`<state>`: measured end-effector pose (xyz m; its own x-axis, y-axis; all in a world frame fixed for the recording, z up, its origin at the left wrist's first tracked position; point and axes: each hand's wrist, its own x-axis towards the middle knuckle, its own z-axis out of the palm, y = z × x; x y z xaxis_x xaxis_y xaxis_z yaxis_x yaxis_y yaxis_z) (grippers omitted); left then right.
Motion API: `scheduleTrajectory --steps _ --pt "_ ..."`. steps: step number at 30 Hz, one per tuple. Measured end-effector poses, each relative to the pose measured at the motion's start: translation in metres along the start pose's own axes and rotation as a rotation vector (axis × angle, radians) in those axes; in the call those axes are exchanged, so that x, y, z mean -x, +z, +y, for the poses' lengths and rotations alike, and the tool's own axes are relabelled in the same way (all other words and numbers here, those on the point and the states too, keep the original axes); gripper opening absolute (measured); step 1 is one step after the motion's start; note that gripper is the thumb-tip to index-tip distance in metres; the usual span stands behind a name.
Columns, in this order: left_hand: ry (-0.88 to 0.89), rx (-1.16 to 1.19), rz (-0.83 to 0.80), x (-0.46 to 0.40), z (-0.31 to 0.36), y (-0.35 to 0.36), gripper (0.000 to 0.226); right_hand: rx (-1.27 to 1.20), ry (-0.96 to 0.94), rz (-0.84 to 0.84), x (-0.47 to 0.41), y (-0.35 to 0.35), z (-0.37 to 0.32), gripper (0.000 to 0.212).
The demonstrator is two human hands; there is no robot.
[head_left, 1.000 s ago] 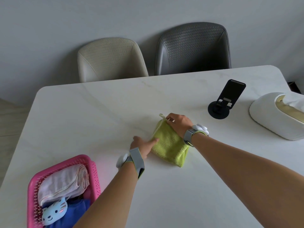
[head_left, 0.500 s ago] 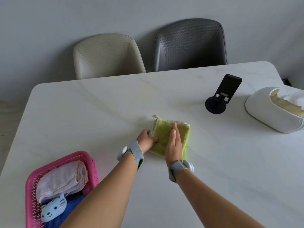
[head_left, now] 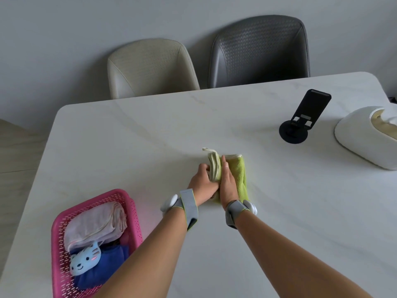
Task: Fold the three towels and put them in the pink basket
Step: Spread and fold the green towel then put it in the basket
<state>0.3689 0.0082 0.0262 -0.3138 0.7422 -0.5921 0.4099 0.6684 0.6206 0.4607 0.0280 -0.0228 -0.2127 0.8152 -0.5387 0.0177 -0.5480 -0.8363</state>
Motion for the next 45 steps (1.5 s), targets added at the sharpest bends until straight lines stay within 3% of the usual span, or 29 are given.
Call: scheduleTrajectory --steps 2,5,6,9,13,19,23,26,33,37,40,43,45 --pt "0.028 0.018 -0.004 0.002 0.003 0.005 0.039 -0.047 0.041 -0.014 -0.002 -0.007 -0.007 0.050" --pt "0.041 0.051 -0.030 0.007 0.015 0.015 0.030 -0.019 0.011 -0.034 0.001 -0.026 -0.015 0.063" --pt "0.038 0.063 -0.034 0.008 0.020 0.020 0.026 -0.006 -0.025 -0.032 0.001 -0.032 -0.017 0.055" --pt "0.033 0.016 -0.063 0.008 0.031 0.034 0.025 0.104 -0.111 0.069 0.004 -0.054 -0.025 0.028" --pt "0.087 -0.193 -0.092 0.005 0.039 0.053 0.023 0.381 -0.141 0.239 0.002 -0.078 -0.019 0.038" --pt "0.077 -0.125 0.178 0.006 0.035 0.066 0.025 0.781 -0.178 0.338 -0.021 -0.089 -0.007 0.046" --pt "-0.046 -0.054 0.226 0.001 0.022 0.065 0.056 0.952 -0.206 0.316 -0.031 -0.093 -0.007 0.043" --pt "-0.125 0.061 0.111 -0.005 0.017 0.071 0.066 0.950 -0.179 0.303 -0.033 -0.096 -0.008 0.036" --pt "-0.133 0.167 0.054 -0.004 0.027 0.083 0.046 0.897 -0.169 0.281 -0.032 -0.100 -0.010 0.035" --pt "-0.071 0.250 0.043 0.006 0.030 0.070 0.046 0.672 -0.082 0.272 -0.024 -0.102 -0.017 0.050" --pt "-0.010 0.343 0.029 0.018 0.028 0.055 0.051 0.430 0.033 0.128 -0.016 -0.100 -0.030 0.061" --pt "0.013 0.414 0.028 0.034 0.026 0.038 0.054 0.163 0.175 -0.038 -0.001 -0.091 -0.046 0.054" --pt "0.019 0.412 0.064 0.047 0.025 0.024 0.056 0.166 0.140 -0.076 0.010 -0.082 -0.054 0.053"
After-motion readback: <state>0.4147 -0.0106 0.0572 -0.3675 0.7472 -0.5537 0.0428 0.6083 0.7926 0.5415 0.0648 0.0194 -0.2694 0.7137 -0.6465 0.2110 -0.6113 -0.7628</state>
